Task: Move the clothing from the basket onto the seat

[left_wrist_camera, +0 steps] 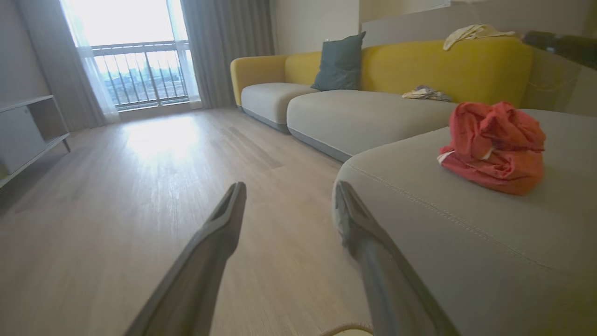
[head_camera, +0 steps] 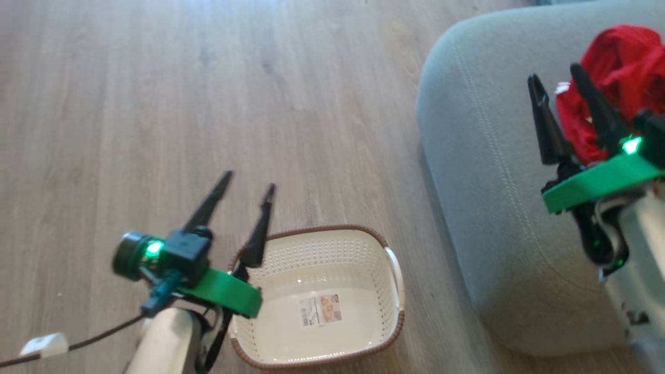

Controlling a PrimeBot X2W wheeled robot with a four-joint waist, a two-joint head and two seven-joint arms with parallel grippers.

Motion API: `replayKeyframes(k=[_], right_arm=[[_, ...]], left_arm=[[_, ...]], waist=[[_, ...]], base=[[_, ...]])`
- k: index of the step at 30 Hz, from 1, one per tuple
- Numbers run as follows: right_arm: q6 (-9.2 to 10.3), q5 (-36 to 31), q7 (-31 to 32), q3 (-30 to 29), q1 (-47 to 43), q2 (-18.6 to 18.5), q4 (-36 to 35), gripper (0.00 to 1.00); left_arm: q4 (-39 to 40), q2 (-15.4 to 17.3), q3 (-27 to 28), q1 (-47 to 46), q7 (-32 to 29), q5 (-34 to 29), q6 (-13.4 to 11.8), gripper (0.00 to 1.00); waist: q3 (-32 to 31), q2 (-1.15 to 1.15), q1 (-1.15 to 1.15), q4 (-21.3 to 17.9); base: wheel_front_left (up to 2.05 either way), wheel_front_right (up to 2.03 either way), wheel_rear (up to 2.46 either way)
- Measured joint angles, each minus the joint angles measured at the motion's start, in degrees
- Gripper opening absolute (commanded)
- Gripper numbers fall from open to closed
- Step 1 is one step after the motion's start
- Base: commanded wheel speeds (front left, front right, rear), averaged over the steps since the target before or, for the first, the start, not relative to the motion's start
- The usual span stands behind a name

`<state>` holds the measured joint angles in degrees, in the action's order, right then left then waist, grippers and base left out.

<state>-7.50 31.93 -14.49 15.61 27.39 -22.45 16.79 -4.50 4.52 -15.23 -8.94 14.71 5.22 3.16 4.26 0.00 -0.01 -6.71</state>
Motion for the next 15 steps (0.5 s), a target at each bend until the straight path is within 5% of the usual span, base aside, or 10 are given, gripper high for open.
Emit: replayKeyframes(k=[15], right_arm=[[0.00, -8.95, -0.13, -7.73, -16.69, 11.22, -3.33, 1.00]], left_arm=[[-2.25, -1.60, 7.82, 5.08, 0.00, 1.86, -5.19, 1.00]], waist=[[-3.26, 0.00, 0.00, 8.28]], base=[[0.00, 0.00, 0.00]])
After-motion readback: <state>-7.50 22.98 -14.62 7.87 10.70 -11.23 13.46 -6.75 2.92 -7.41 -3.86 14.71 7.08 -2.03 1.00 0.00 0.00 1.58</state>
